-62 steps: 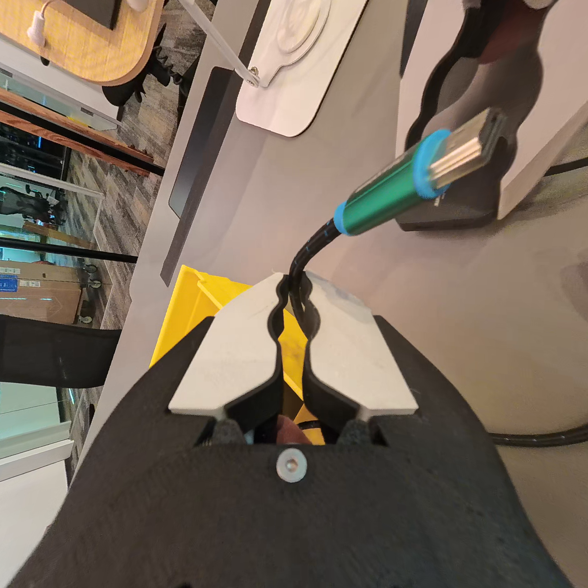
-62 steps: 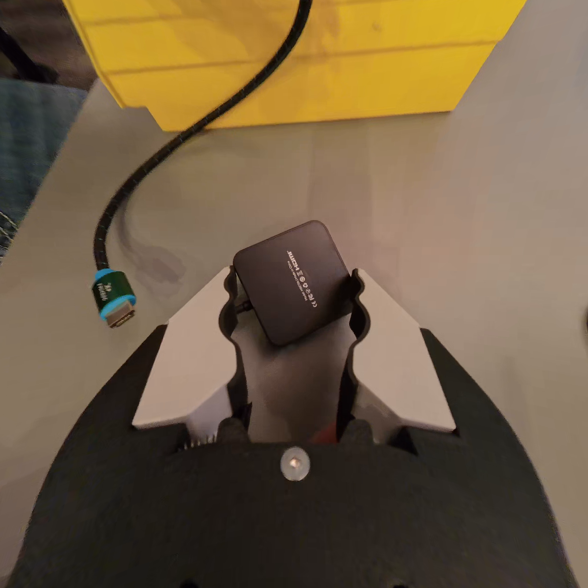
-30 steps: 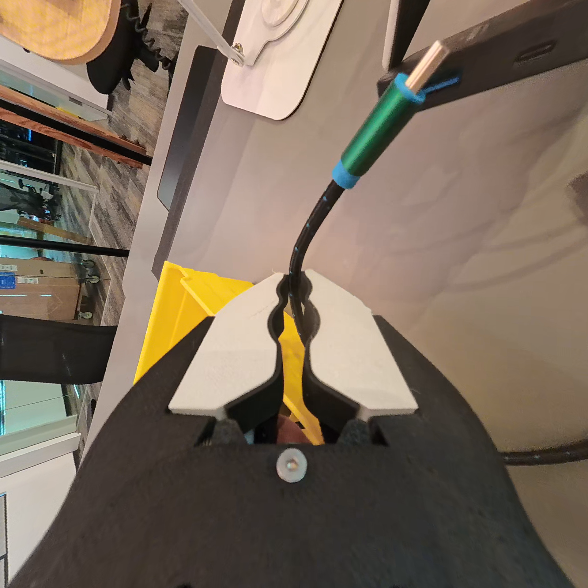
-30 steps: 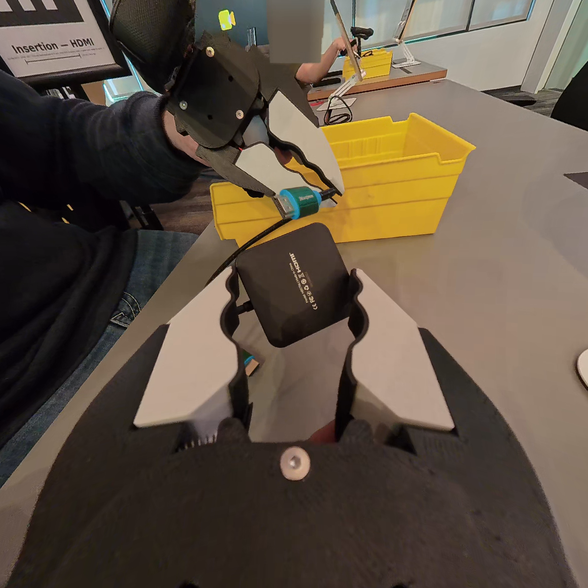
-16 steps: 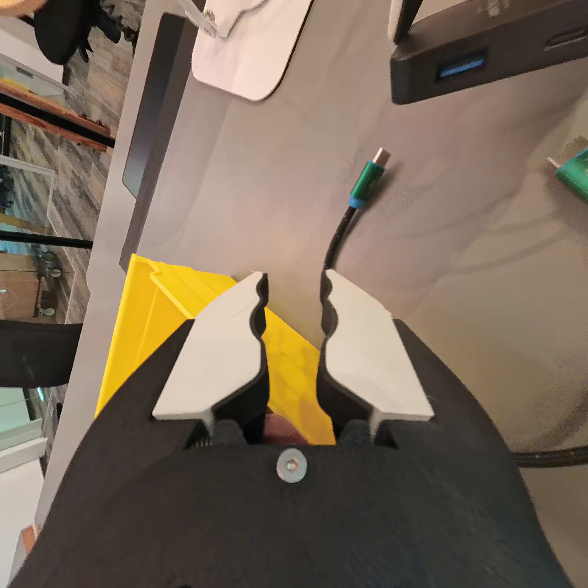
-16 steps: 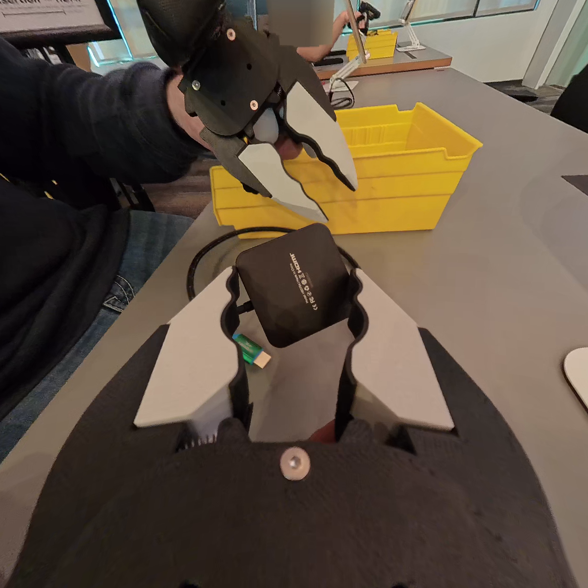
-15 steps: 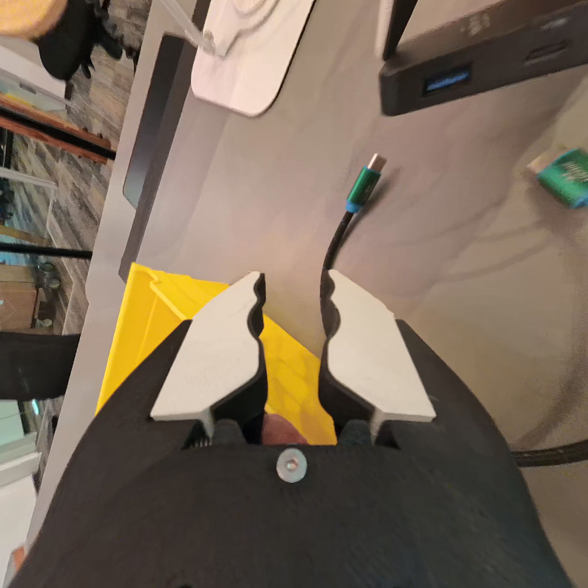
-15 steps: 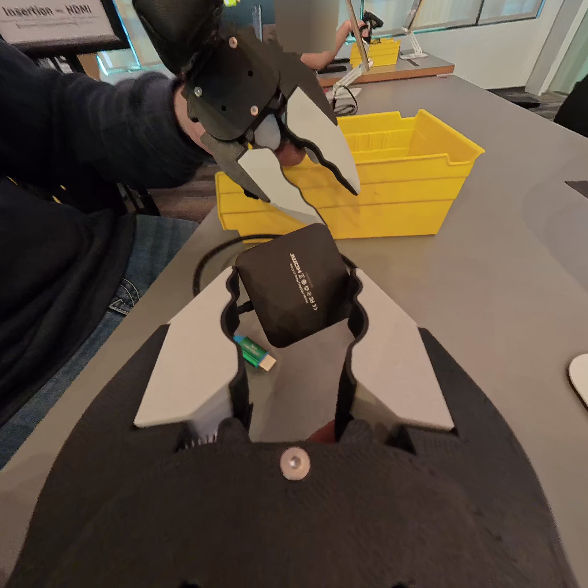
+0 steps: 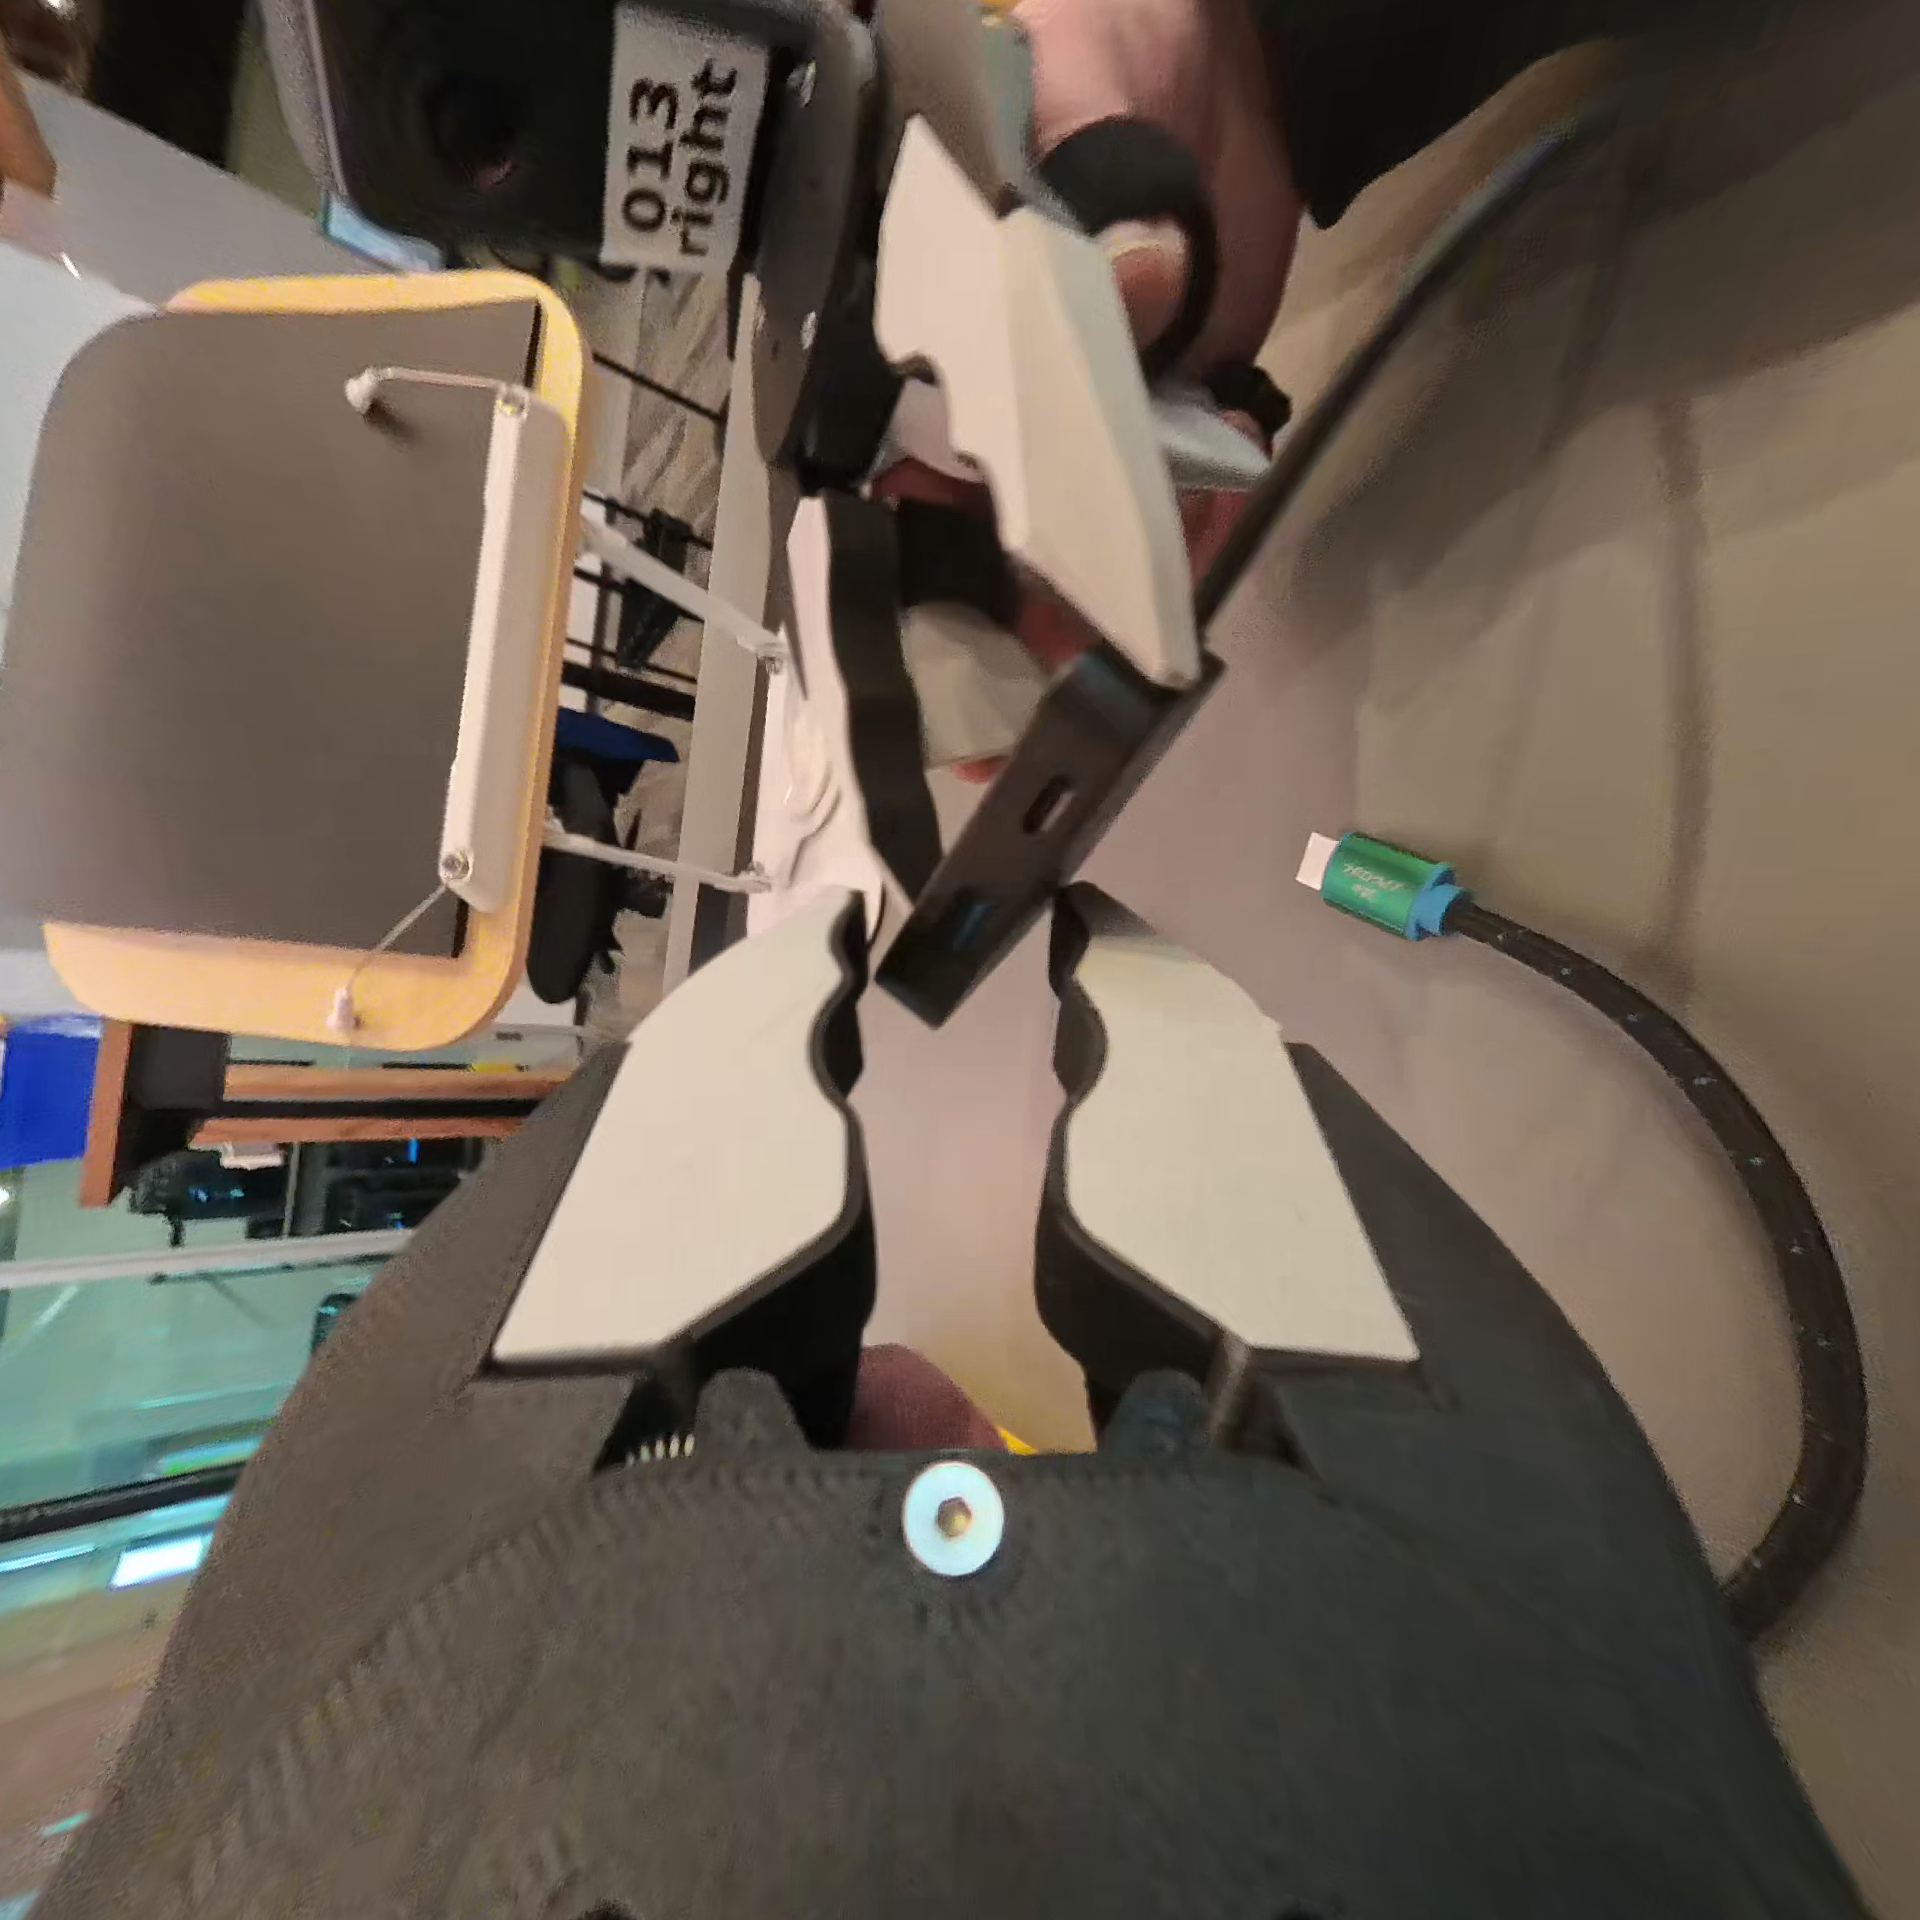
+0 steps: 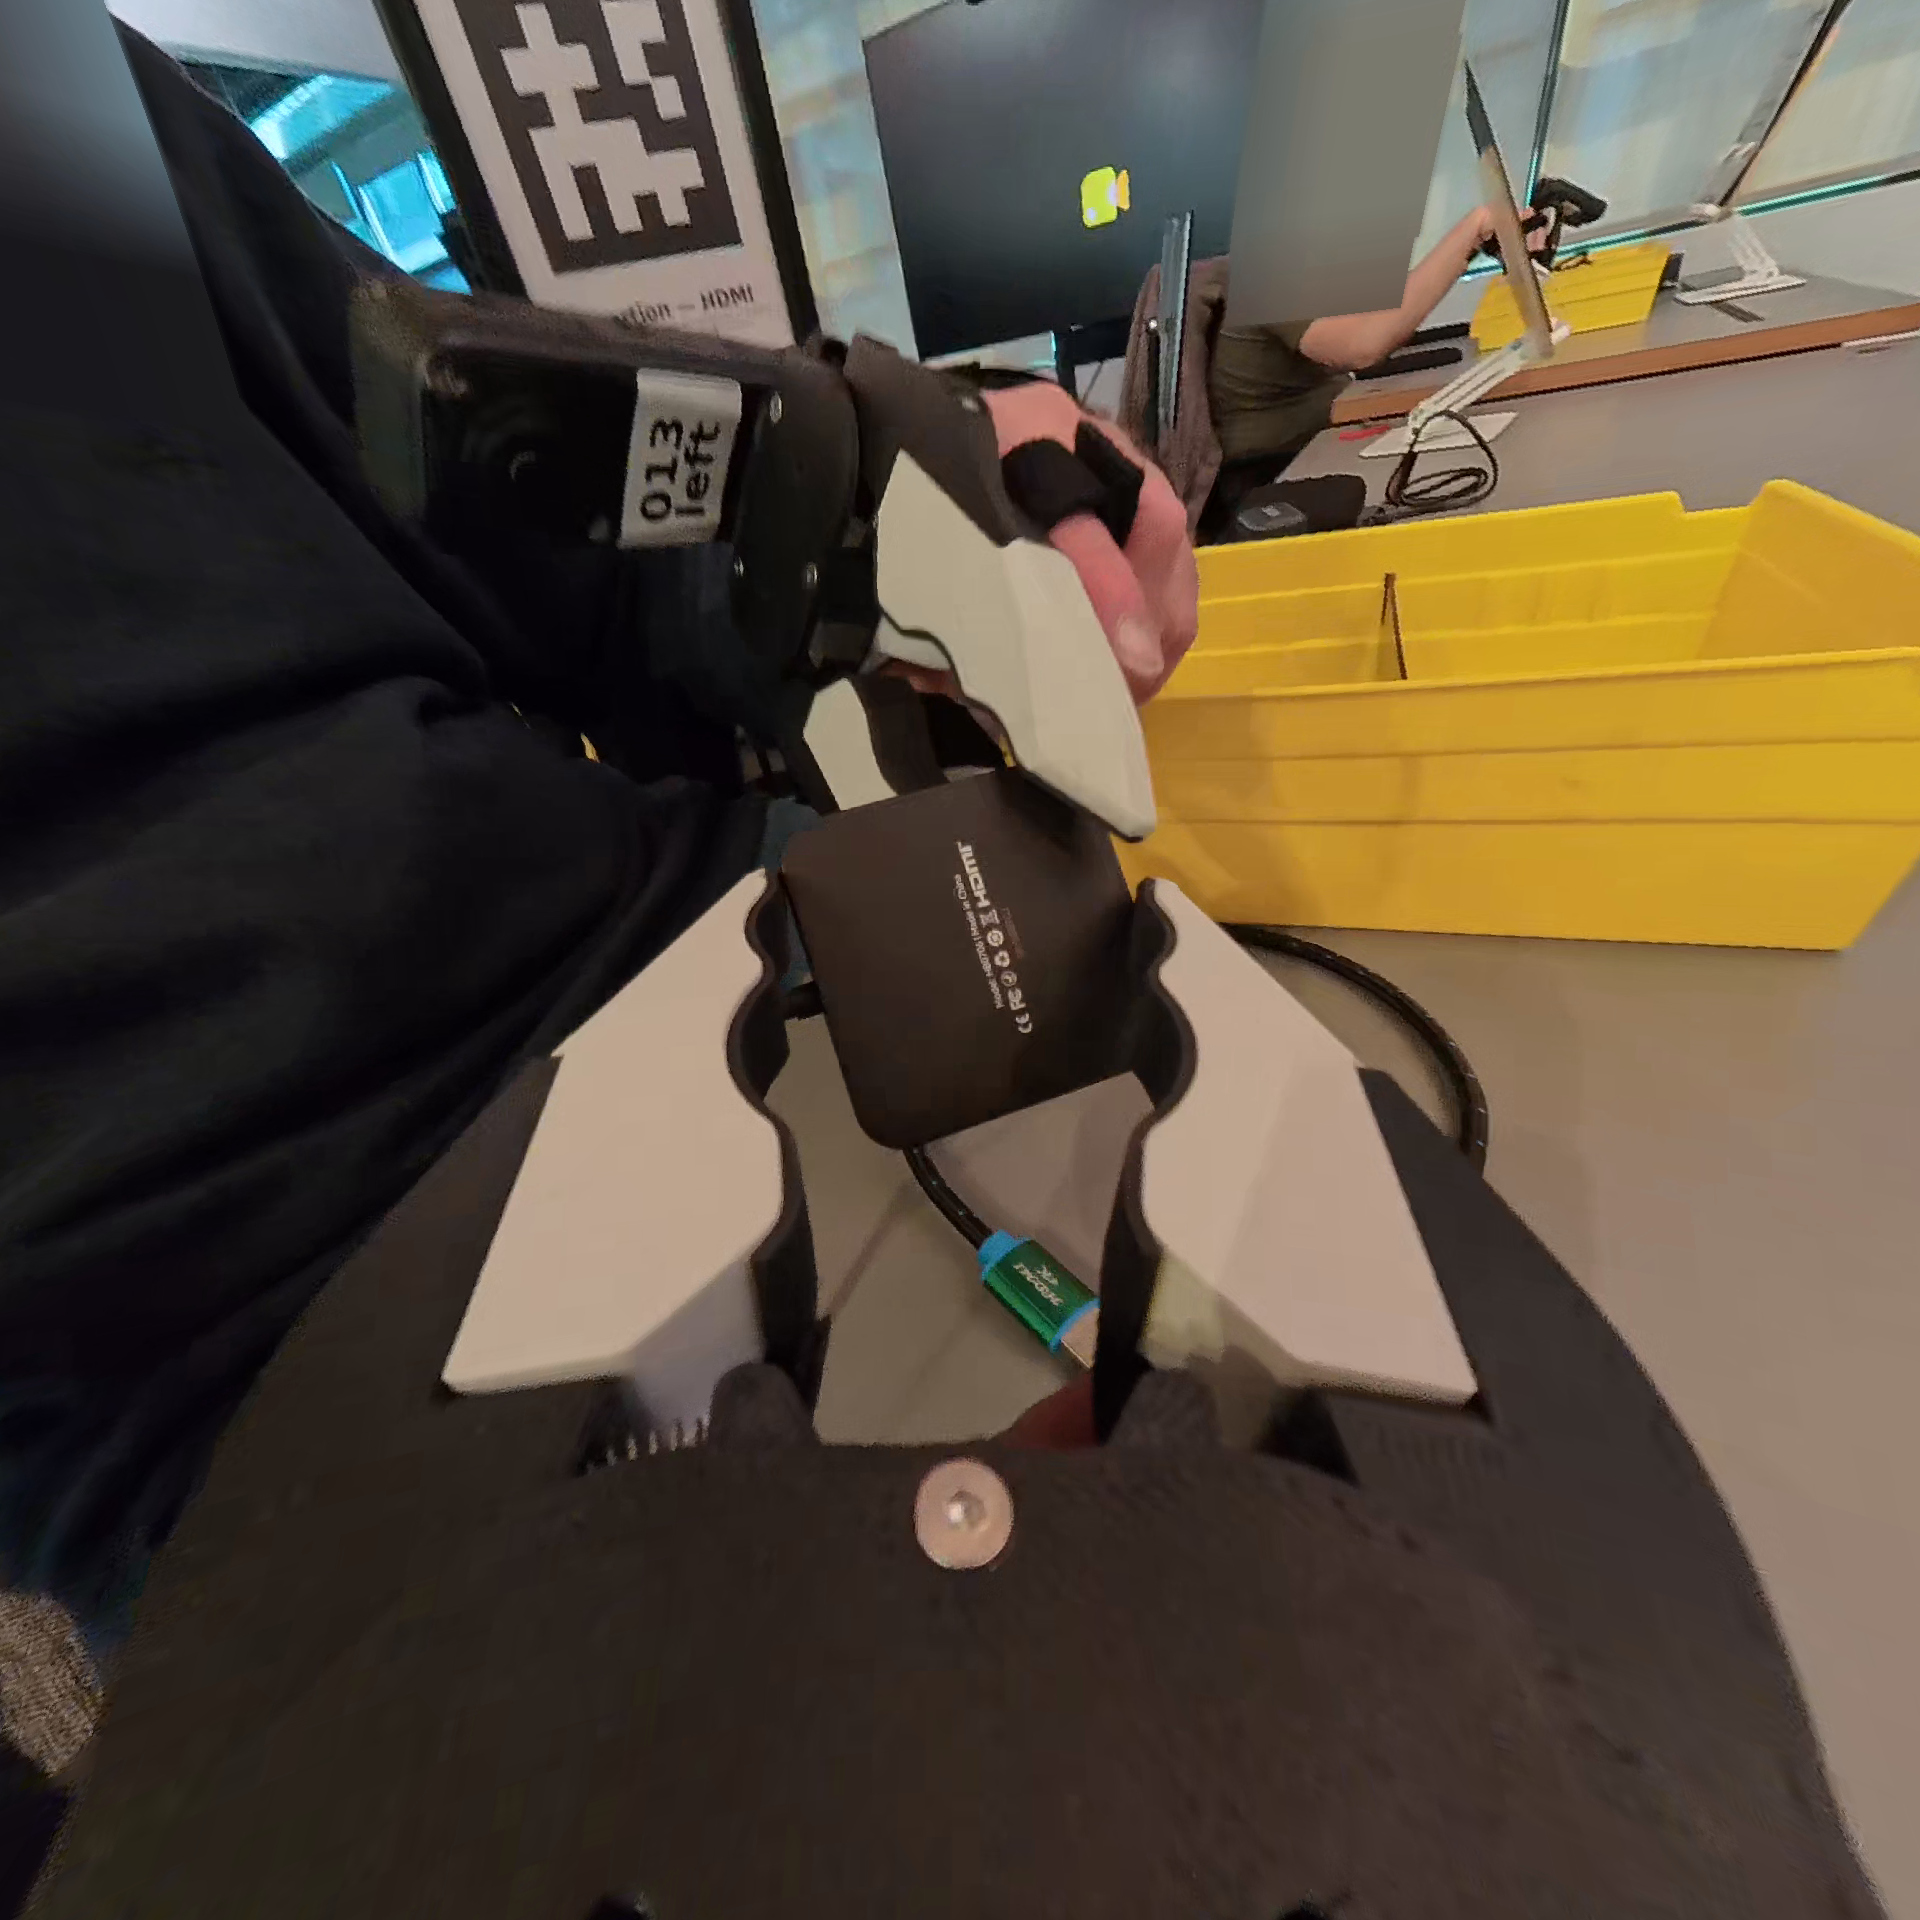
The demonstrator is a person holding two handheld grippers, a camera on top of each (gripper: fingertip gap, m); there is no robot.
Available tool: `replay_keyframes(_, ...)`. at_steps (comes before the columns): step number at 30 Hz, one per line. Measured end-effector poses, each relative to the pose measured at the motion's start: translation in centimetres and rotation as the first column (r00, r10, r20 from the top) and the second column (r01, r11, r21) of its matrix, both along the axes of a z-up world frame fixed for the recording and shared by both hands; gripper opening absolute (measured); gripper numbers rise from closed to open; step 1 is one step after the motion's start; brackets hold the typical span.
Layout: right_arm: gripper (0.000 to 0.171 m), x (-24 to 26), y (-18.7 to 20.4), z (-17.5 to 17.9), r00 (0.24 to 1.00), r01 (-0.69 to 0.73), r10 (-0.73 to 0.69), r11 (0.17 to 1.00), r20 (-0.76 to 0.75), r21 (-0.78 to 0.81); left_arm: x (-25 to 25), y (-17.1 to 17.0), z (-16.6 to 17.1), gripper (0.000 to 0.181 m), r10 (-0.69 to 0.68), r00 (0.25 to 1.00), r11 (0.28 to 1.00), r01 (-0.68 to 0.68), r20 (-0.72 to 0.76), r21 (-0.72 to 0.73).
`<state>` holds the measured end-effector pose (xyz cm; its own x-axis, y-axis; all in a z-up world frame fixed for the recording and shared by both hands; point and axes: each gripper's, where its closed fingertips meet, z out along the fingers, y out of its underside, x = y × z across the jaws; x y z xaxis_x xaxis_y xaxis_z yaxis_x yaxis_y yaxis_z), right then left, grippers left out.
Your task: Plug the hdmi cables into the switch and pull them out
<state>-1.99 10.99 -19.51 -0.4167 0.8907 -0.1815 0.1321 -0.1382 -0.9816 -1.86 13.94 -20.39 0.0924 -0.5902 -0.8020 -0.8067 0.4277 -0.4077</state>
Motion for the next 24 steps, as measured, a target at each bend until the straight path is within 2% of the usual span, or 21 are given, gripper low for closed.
replay_keyframes(4,0.06,0.2,0.1,1.0,0.999,-0.004,0.003,0.999,-0.038,-0.046,0.4,-0.2,0.1,0.017,-0.012,1.0,1.0,0.011,0.012,0.029)
replay_keyframes(6,0.062,0.2,0.6,0.9,0.999,0.016,-0.017,0.999,-0.029,-0.051,0.2,-0.1,-0.1,0.016,-0.001,1.0,1.0,0.001,-0.007,0.03)
replay_keyframes(10,0.067,0.0,2.4,0.6,0.992,0.129,-0.129,0.992,0.006,-0.014,-0.9,0.9,-0.7,0.014,0.081,0.994,0.996,-0.078,-0.071,0.046)
replay_keyframes(12,0.067,0.2,3.7,0.2,0.975,0.218,-0.22,0.974,0.039,0.062,-1.8,1.7,-1.2,0.014,0.149,0.983,0.989,-0.147,-0.106,0.023)
replay_keyframes(16,0.055,0.5,5.4,-1.0,0.923,0.328,-0.373,0.892,0.098,0.31,-3.5,2.7,-2.4,0.014,0.258,0.951,0.964,-0.266,-0.173,-0.024)
replay_keyframes(20,0.047,-0.1,5.7,-2.4,0.881,0.322,-0.449,0.797,0.146,0.511,-4.4,3.0,-3.7,0.014,0.324,0.914,0.938,-0.344,-0.245,-0.042)
replay_keyframes(24,0.038,-0.2,5.8,-2.4,0.857,0.306,-0.494,0.716,0.146,0.628,-4.8,3.2,-3.9,0.015,0.361,0.9,0.919,-0.388,-0.243,-0.073)
